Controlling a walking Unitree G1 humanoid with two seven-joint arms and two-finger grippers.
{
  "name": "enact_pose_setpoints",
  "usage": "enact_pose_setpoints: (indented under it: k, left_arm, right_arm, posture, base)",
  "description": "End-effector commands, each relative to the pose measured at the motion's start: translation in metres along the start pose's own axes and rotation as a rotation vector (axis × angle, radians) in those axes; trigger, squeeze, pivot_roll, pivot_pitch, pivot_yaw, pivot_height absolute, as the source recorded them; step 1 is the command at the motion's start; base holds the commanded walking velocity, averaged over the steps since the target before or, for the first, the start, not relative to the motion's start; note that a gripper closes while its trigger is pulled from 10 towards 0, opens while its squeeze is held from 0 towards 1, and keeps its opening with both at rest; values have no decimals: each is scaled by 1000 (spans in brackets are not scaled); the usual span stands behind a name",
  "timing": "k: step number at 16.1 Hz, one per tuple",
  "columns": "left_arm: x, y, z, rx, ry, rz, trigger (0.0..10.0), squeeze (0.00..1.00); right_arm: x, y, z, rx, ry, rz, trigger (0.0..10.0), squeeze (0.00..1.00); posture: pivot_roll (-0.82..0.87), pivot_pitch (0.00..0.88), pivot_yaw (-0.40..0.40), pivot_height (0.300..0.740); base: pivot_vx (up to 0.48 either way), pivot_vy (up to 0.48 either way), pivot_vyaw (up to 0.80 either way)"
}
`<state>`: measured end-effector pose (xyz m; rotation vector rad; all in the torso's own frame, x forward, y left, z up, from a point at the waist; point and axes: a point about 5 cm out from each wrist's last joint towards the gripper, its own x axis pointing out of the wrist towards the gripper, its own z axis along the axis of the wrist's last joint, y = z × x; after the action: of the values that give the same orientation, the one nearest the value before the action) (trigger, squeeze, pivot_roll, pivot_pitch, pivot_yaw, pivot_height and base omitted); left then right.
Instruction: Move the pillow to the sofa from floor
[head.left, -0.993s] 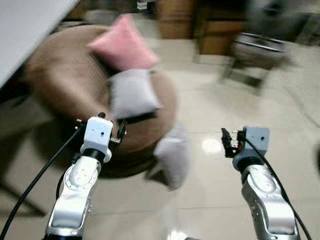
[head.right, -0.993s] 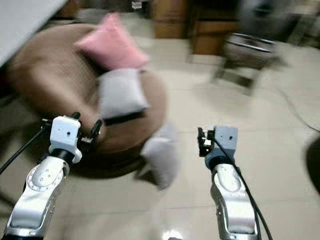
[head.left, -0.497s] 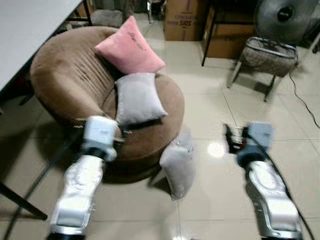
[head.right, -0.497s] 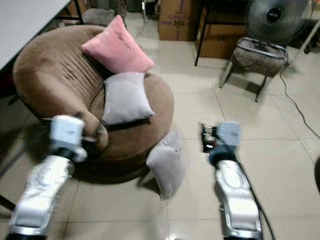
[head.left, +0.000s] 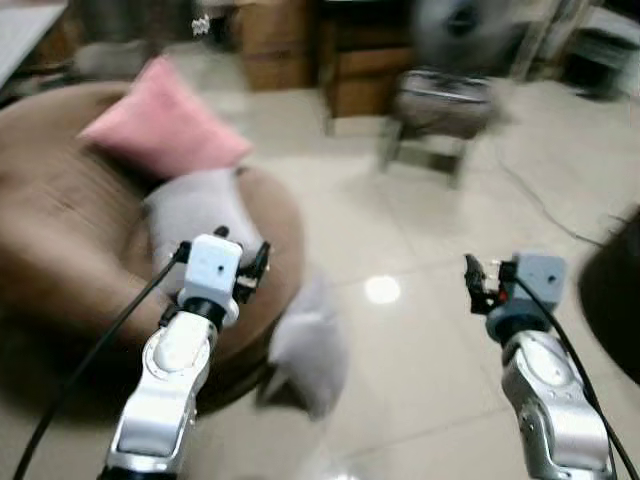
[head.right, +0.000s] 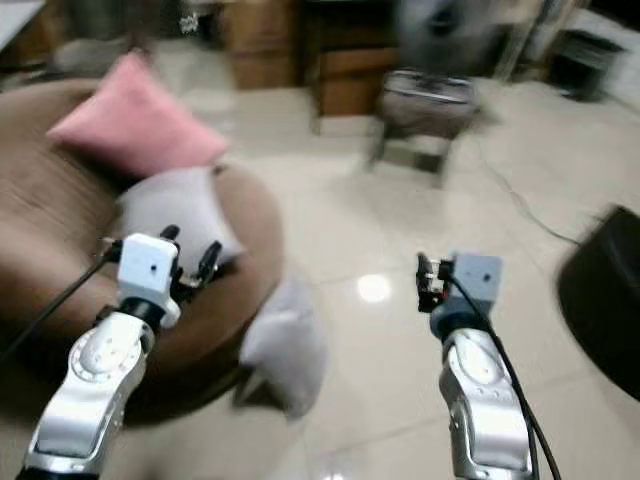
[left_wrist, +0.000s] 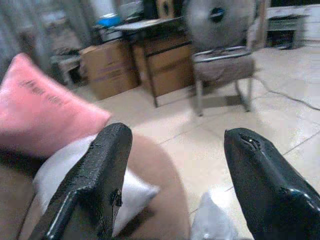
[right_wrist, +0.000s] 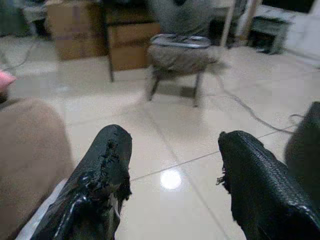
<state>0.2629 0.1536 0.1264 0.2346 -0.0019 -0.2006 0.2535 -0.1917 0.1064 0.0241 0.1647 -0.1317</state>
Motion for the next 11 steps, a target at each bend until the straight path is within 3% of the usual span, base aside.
enact_pose_setpoints:
  k: [1, 6, 11]
  left_arm:
    - [-3, 6, -2, 9, 8, 17, 10000, 0]
    - [-3, 4, -3, 11, 9, 11, 10000, 0]
    - [-3, 7, -3, 14, 8, 23, 10000, 0]
  right_arm:
    - [1, 8, 2, 9, -6, 19, 10000, 0]
    - [1, 6, 2, -22, -13, 8, 10000, 0]
    - [2, 14, 3, -39, -21, 62, 10000, 0]
  posture:
    - [90, 0, -4, 740]
    - [88, 0, -2, 740]
    - [93, 0, -5, 740]
  base:
    - [285, 0, 0]
    - [284, 0, 0]
    - [286, 0, 0]
